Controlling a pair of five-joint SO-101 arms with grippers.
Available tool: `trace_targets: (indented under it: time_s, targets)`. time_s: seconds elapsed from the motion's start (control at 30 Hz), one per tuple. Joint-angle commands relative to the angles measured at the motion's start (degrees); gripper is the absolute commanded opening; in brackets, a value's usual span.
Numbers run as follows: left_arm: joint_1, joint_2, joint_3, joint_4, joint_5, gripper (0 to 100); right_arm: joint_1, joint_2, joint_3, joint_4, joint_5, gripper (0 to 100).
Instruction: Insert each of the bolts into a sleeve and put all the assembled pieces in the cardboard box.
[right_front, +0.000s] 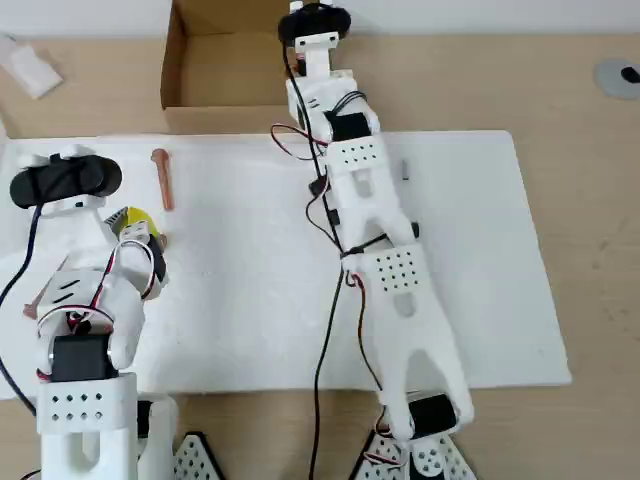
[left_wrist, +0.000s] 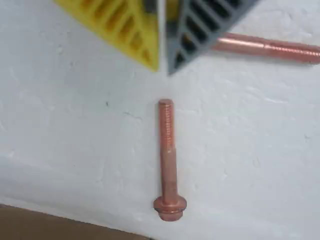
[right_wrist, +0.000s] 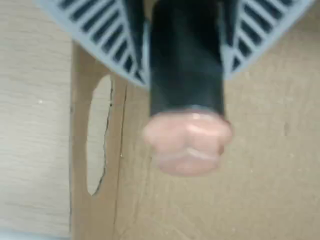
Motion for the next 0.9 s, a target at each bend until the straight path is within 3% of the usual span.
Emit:
trace_targets:
  time_s: [0.0, 0.17, 0.53, 0.7, 0.87]
  targets:
    - [-0.88, -0.22, -0.44, -0.97, -0.18, 0, -0.84, -1.19, -4.35, 0.09, 2.37, 13.3]
    - [-0.97, -0.22, -0.44, -0.88, -0.18, 0, -1.10, -1.19, -4.70, 2.37, 2.90, 25.1]
    - [-2.11, 2.15, -4.22, -0.97, 0.97, 3, -0.75, -2.42, -6.64, 4.92, 2.73, 25.4]
    - [-2.46, 14.20, -12.13, 0.70, 1.05, 9, -1.10, -4.53, -13.41, 13.45, 2.64, 25.4]
    - [-2.46, 34.42, -29.98, 7.12, 0.70, 9, -0.84, -8.48, -15.25, 21.63, 2.64, 25.5]
